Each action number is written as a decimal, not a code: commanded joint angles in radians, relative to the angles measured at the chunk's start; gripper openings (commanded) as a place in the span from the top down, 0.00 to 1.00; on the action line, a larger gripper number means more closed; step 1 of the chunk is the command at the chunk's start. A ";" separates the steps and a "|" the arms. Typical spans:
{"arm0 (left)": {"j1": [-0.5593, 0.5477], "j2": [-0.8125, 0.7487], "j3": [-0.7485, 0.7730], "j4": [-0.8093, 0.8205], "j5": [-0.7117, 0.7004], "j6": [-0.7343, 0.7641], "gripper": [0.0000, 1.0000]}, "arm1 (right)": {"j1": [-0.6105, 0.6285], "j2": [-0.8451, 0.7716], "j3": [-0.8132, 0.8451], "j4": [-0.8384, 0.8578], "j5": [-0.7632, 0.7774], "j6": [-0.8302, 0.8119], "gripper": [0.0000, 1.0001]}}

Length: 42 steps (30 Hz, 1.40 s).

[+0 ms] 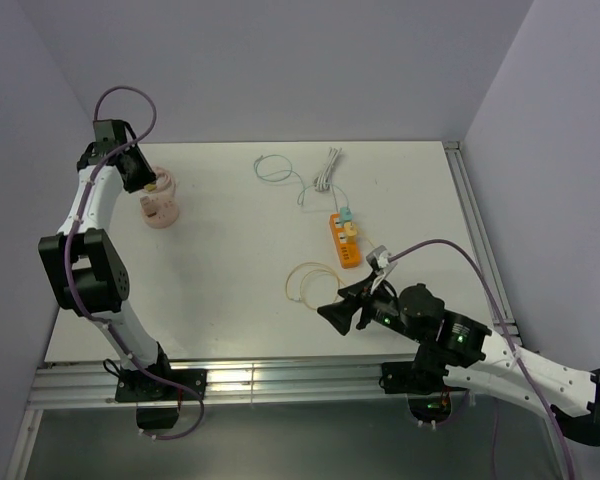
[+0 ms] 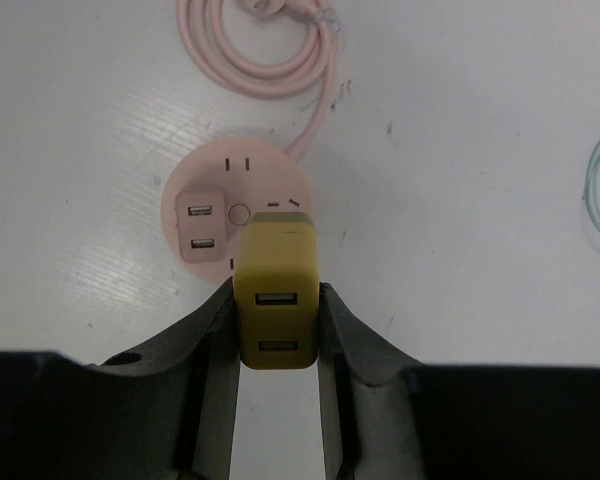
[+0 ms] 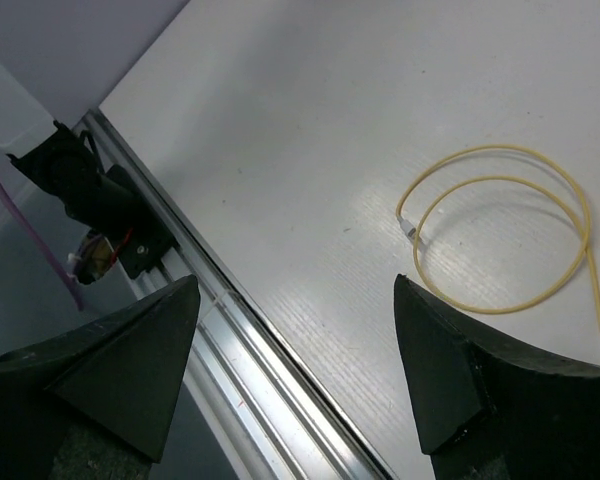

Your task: Insert the plug

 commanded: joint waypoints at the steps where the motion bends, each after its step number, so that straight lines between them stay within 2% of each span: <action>1: 0.012 0.006 0.041 0.052 0.033 0.022 1.00 | 0.004 0.056 0.011 0.046 -0.010 -0.019 0.15; 8: 0.042 0.019 0.001 0.125 0.106 0.040 1.00 | 0.002 0.111 0.023 0.052 -0.009 -0.028 0.16; 13: 0.044 0.046 -0.012 0.141 0.102 0.045 1.00 | 0.002 0.074 0.019 0.042 -0.027 -0.026 0.15; 18: 0.045 0.098 0.005 0.130 0.128 0.046 1.00 | 0.002 0.043 0.011 0.045 -0.032 -0.025 0.16; 26: 0.044 0.152 0.024 0.055 0.144 0.007 1.00 | 0.002 0.089 0.017 0.051 -0.033 -0.030 0.16; 42: 0.004 0.184 0.070 -0.008 0.050 -0.001 1.00 | 0.004 0.099 0.016 0.057 -0.038 -0.030 0.15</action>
